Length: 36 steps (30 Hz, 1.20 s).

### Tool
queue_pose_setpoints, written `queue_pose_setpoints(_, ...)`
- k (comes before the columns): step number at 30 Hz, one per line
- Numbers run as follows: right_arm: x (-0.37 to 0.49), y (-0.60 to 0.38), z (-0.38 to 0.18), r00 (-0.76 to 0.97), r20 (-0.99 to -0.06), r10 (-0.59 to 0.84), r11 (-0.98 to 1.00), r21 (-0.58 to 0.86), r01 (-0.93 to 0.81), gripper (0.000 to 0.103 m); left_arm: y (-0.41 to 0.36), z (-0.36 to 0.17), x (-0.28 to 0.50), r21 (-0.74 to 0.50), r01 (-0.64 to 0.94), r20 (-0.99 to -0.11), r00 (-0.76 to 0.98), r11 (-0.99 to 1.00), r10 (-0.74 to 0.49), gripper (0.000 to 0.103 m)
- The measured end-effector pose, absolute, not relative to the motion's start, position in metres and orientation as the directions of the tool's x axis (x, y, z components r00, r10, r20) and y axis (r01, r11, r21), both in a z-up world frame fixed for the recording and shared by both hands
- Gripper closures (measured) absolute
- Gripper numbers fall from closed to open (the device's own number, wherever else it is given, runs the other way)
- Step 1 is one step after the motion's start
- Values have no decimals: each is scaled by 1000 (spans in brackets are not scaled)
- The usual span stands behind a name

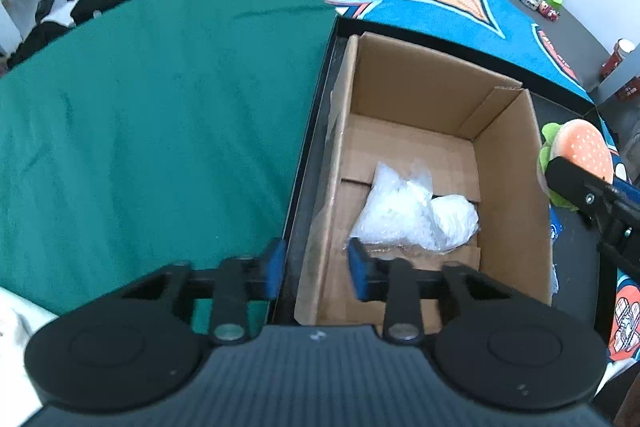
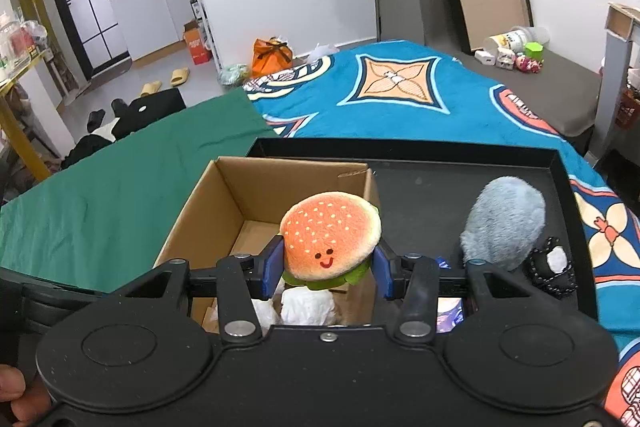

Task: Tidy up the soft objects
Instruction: 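Carry the burger plush into the box and open the right gripper, then move the right gripper to the blue denim cloth and grasp it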

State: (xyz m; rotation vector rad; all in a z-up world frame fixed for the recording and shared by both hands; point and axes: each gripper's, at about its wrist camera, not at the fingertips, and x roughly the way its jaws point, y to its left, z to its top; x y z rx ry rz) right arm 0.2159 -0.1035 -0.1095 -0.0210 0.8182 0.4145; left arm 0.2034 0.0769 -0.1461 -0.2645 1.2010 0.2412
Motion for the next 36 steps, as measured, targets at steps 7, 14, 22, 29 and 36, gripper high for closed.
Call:
queue_pose_setpoints(7, 219, -91, -112, 599, -719, 353, 916, 136, -378, 58, 79, -152, 204, -93, -309, -940, 341, 947, 19, 93)
queue_pose_setpoints(14, 220, -87, -109, 606, -705, 369, 911, 144, -387, 45, 82, -151, 203, -112, -317, -934, 358, 942, 9, 92)
queue_pose_setpoints(22, 215, -103, -111, 602, -716, 354, 919, 148, -365, 42, 76, -143, 198, -81, -311, -921, 386, 947, 49, 93)
queue_pose_setpoints(29, 212, -123, -113, 606, -720, 340, 927, 149, -343, 41, 72, -138, 197, -54, -309, -916, 393, 949, 76, 92)
queue_pose_setpoints(36, 208, -144, -120, 603, -727, 329, 936, 164, -313, 39, 65, -134, 197, -25, -298, -912, 398, 954, 101, 88)
